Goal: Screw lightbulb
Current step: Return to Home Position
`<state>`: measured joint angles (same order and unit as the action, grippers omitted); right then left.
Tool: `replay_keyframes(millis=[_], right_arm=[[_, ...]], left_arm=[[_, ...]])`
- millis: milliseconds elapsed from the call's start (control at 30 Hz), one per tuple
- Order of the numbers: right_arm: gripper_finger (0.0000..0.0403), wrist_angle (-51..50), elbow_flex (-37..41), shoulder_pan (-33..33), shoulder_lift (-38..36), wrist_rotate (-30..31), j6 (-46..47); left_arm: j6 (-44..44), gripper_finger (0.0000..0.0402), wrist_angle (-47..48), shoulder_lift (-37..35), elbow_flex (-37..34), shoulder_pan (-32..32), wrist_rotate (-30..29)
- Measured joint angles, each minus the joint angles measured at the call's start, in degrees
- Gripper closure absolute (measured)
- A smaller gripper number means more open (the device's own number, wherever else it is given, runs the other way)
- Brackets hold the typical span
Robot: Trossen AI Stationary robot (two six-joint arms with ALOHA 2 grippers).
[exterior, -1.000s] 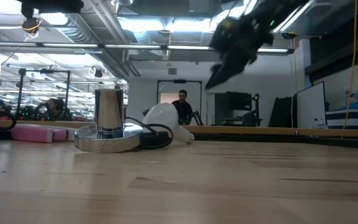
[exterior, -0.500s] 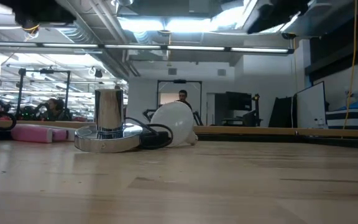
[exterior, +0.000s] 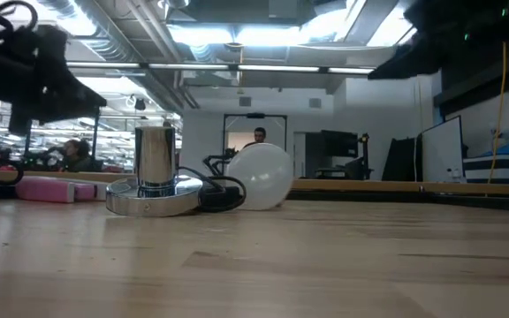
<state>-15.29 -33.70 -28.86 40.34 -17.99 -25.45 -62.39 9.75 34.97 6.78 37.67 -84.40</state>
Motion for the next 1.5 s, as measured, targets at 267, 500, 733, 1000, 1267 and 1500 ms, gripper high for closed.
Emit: replay_keyframes(millis=[267, 500, 733, 1000, 1267, 1500], right_arm=[[0.0152, 24.35, 13.38, 0.0, 2.99, -1.14, 7.7], [0.0152, 29.07, 17.83, 1.67, 7.3, -3.66, 9.86], [0.0152, 36.44, 23.34, 11.56, 12.9, 3.66, 12.13], [0.0152, 39.44, 27.08, 16.89, 14.29, 15.49, 11.97], [0.0152, 39.15, 31.93, 18.03, 14.29, 17.52, 13.64], [0.0152, 34.02, 32.85, 18.01, 14.28, 18.54, 13.01]], left_arm=[[8.26, 0.029, -21.78, 9.38, -3.64, -9.63, 4.44], [23.82, 0.029, -44.39, 19.96, -3.64, -22.04, 21.91], [39.81, 0.029, -59.59, 30.71, -3.05, -29.54, 43.1], [41.59, 0.029, -59.65, 36.31, -3.05, -29.79, 43.99], [46.27, 0.029, -59.61, 39.18, -3.05, -29.97, 49.94], [43.56, 0.029, -53.75, 39.93, -3.08, -29.94, 57.38]])
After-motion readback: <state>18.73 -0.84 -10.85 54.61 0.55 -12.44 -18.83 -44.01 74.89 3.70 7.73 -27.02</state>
